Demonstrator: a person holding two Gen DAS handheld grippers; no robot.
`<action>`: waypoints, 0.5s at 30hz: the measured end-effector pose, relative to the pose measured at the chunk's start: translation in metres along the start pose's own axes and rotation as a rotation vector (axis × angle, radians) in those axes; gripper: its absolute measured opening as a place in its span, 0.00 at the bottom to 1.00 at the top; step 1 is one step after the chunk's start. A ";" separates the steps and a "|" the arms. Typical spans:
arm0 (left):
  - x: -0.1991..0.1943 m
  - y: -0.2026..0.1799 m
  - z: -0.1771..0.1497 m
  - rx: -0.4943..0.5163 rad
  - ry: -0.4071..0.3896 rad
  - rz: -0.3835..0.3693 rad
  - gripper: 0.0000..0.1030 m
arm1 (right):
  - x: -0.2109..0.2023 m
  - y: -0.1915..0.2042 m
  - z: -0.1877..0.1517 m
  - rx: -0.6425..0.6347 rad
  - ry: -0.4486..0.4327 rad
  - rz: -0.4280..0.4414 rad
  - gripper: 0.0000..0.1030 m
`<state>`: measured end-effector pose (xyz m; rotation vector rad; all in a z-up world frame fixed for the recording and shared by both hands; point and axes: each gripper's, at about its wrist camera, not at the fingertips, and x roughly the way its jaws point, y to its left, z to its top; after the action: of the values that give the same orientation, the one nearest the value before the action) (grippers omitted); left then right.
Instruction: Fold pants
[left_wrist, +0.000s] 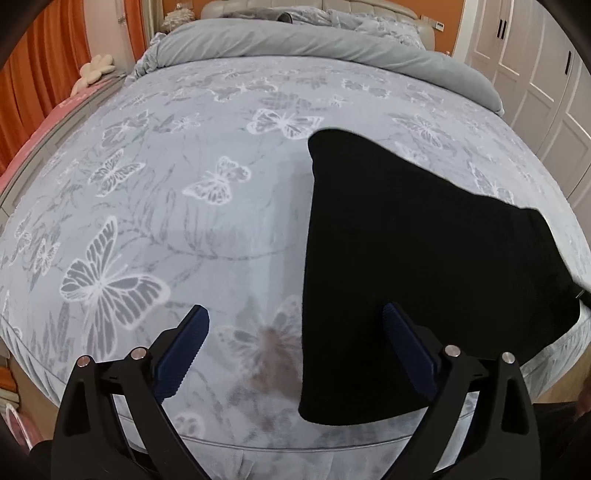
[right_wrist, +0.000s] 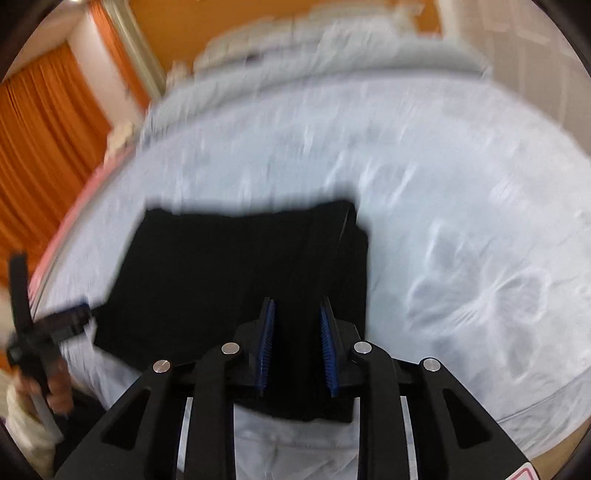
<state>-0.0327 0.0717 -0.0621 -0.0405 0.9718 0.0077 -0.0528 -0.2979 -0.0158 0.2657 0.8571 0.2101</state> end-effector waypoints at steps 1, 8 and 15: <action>-0.003 0.000 0.002 -0.005 -0.015 0.004 0.90 | -0.007 0.003 0.004 -0.005 -0.036 0.017 0.21; 0.001 -0.019 0.011 0.016 -0.024 0.018 0.90 | 0.056 0.026 0.011 -0.065 0.156 -0.035 0.03; 0.007 -0.031 0.008 0.072 -0.003 0.030 0.90 | 0.020 0.020 0.006 -0.036 0.029 -0.066 0.12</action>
<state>-0.0218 0.0412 -0.0622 0.0403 0.9685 0.0002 -0.0371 -0.2740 -0.0202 0.2009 0.8885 0.1678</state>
